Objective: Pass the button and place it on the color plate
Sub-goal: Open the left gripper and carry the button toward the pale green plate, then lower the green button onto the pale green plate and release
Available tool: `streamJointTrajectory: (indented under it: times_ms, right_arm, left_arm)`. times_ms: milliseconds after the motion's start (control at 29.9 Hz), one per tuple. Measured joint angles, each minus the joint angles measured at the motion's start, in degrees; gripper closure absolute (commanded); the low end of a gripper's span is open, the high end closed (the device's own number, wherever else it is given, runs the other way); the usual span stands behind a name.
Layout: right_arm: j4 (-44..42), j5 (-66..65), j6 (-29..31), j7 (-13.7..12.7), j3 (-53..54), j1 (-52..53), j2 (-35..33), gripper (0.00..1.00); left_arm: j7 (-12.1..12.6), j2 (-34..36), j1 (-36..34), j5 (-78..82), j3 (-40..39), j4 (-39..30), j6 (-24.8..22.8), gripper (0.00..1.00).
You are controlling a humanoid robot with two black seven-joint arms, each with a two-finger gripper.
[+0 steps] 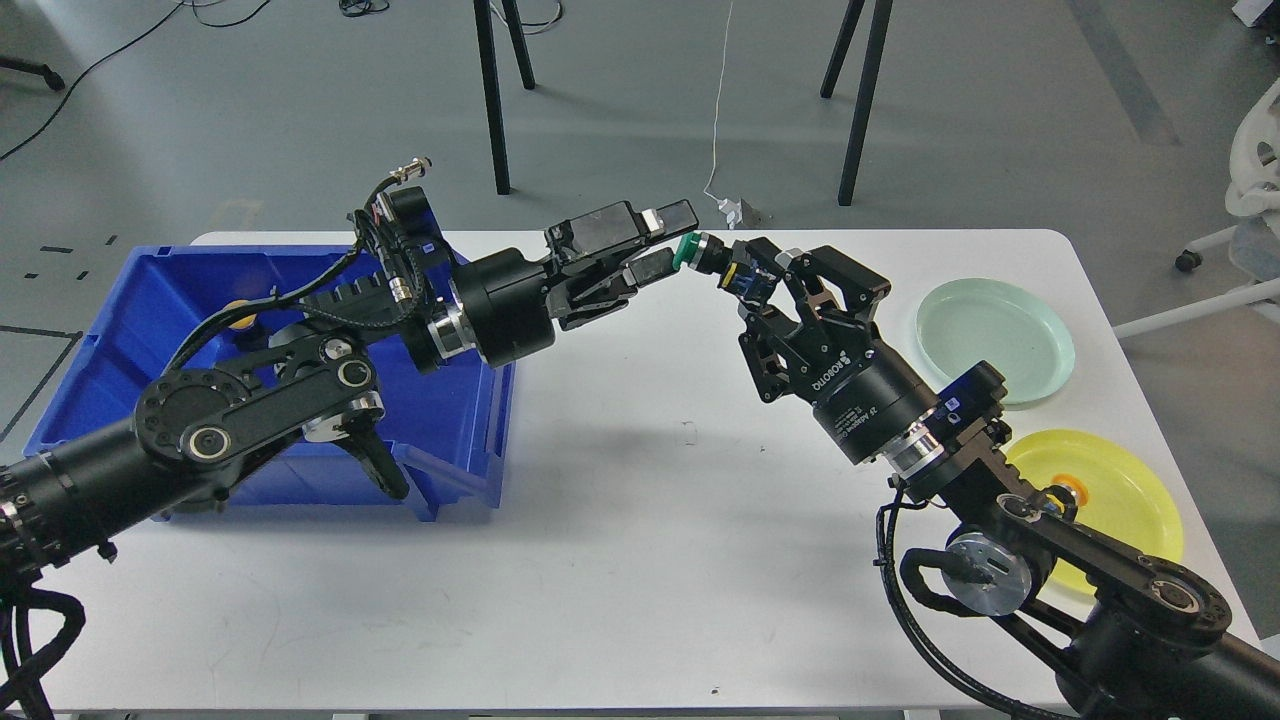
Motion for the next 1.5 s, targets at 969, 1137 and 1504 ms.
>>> streamJointTrajectory:
  times_ms: [969, 1137, 1504]
  right_arm:
    - [-45.29, 0.54, -9.03, 0.0, 6.05, 4.62, -0.34, 0.98]
    - [-51.55, 0.37, -8.96, 0.0, 3.75, 8.16, 2.71, 0.98]
    - [-63.47, 0.53, -8.6, 0.0, -2.23, 13.44, 8.33, 0.82]
  left_arm:
    - [0.0, -0.01, 0.17, -0.27, -0.02, 0.09, -0.01, 0.14]
    - [0.0, -0.01, 0.17, -0.27, -0.02, 0.09, -0.01, 0.14]
    - [0.0, -0.01, 0.17, -0.27, -0.02, 0.09, -0.01, 0.14]
